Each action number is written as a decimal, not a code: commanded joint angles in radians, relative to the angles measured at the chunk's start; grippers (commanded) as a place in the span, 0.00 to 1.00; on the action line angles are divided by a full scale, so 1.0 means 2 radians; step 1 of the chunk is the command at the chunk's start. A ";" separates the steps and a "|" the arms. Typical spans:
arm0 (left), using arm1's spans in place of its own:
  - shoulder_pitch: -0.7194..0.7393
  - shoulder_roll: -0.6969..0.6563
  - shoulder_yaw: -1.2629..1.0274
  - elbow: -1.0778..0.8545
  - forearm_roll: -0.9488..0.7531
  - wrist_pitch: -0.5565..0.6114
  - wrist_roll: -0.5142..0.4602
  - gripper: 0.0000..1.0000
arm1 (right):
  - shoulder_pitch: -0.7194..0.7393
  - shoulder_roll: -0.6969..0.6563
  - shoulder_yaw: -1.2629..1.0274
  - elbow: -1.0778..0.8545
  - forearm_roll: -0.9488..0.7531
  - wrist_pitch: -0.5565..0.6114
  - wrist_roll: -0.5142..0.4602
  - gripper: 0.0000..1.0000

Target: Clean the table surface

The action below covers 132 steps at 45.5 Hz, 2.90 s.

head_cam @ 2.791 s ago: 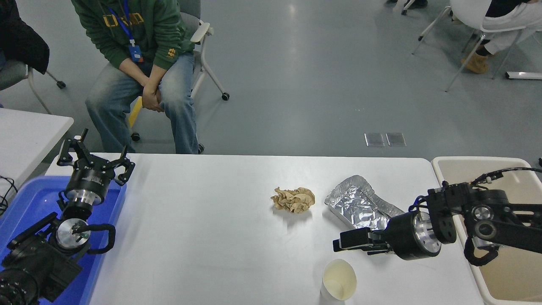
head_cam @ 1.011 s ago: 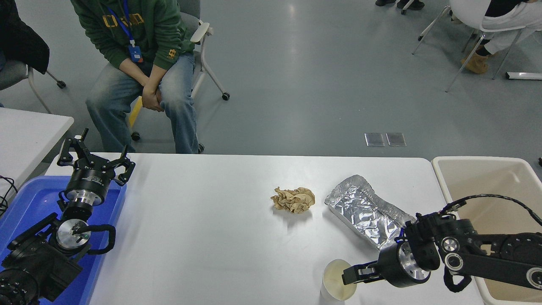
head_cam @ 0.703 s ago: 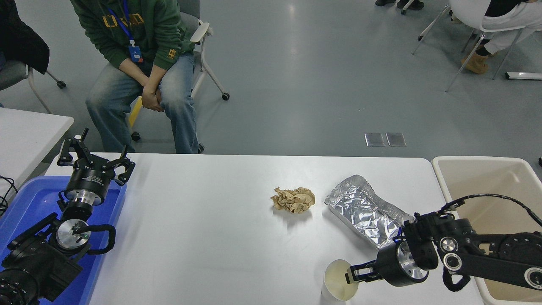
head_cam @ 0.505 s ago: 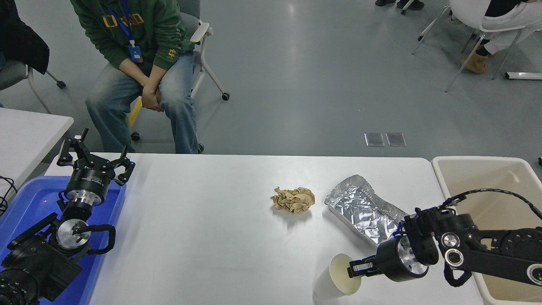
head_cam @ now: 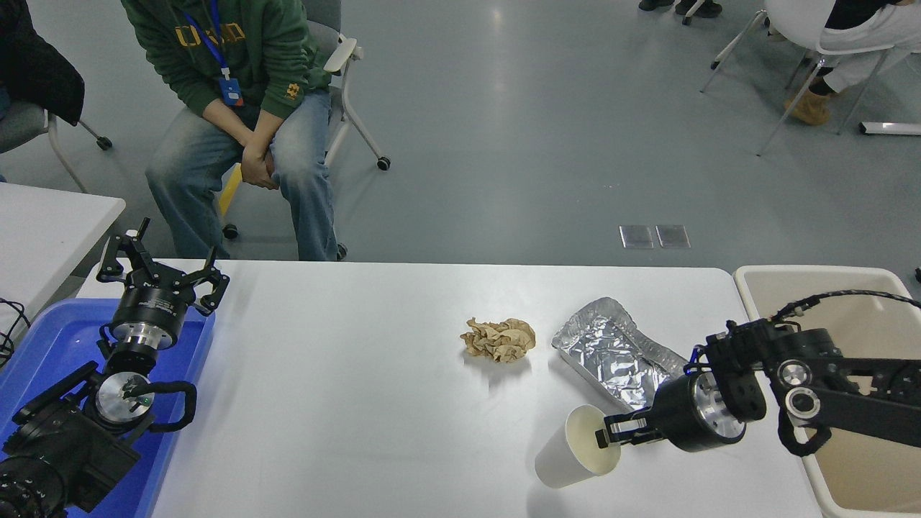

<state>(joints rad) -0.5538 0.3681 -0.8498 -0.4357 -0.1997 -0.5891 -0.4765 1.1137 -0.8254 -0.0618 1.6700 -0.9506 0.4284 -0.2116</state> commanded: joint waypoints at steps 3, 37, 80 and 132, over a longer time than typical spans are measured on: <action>0.000 0.000 0.000 0.000 0.000 0.000 0.000 1.00 | 0.028 -0.073 0.055 0.025 0.030 0.034 0.003 0.00; 0.000 0.000 0.000 0.000 0.000 0.000 0.000 1.00 | 0.025 -0.269 0.197 0.009 0.093 0.123 0.030 0.00; 0.000 0.000 0.001 0.000 0.000 0.000 0.000 1.00 | -0.035 -0.227 0.144 -0.345 0.138 0.115 0.203 0.00; 0.000 0.000 0.000 0.000 0.000 0.000 0.000 1.00 | -0.218 0.018 0.141 -0.748 0.149 0.064 0.269 0.00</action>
<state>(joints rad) -0.5538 0.3681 -0.8498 -0.4357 -0.1990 -0.5890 -0.4764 0.7527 -0.9004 0.2238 0.3225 -0.6534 0.6192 0.3212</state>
